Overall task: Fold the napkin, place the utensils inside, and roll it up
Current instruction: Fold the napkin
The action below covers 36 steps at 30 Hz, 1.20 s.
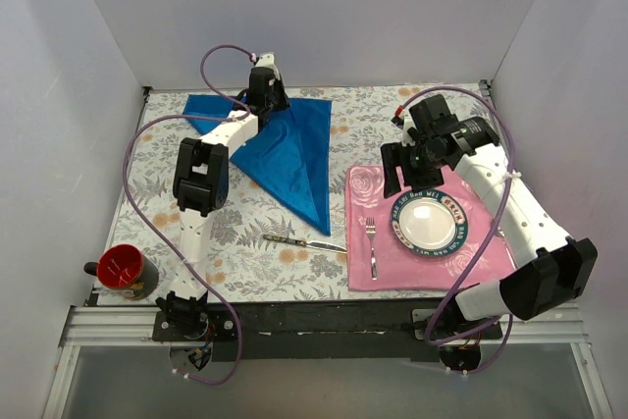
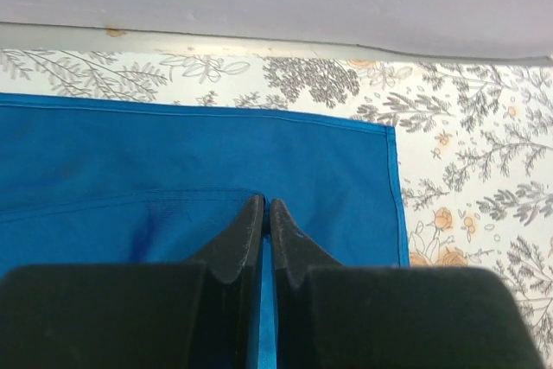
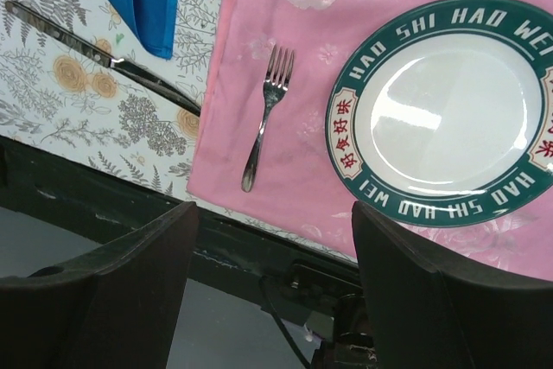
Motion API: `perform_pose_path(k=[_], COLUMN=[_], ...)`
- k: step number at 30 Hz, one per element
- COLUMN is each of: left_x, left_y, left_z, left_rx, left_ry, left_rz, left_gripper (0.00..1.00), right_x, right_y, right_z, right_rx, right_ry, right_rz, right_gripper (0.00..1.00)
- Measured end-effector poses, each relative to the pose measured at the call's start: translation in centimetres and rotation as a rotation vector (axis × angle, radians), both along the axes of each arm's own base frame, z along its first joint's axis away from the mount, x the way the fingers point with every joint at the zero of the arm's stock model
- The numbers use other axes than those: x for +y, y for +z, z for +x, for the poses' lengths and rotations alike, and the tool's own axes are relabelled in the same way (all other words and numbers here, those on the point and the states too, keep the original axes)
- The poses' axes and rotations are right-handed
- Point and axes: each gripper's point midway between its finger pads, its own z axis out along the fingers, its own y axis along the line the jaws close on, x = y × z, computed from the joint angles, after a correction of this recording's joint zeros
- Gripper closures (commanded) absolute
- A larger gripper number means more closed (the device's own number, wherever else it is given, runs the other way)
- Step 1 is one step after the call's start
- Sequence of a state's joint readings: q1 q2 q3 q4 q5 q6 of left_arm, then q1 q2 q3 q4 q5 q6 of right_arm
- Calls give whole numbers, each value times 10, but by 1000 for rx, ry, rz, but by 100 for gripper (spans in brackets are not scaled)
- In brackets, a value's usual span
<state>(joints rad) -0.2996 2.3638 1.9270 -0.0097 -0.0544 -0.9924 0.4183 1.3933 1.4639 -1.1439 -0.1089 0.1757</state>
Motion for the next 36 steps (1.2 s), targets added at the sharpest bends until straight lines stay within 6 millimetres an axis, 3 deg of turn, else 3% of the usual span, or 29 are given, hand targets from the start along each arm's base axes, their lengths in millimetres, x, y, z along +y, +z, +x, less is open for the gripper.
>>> perform_pose_path(k=[9,22,30,36], left_x=[-26,-73,-81,-85], left_y=[-20,-11,-26,-21], left_z=[-7,-8,-10,-8], left_rx=[-3,-79,-66,-84], left_ry=[-169,-319,-353,-361], left_rz=[44,109,134,145], left_gripper=[100,100,100,100], right_x=[0,3,0,-1], right_y=[-14,-14,-20,-21], right_z=[-10,-10,-14,-14], right_rx=[41,32,45,48], right_ry=[-8,-16,-20,-21], right_rz=[8,32,26,24], right_gripper=[20,20,20,20])
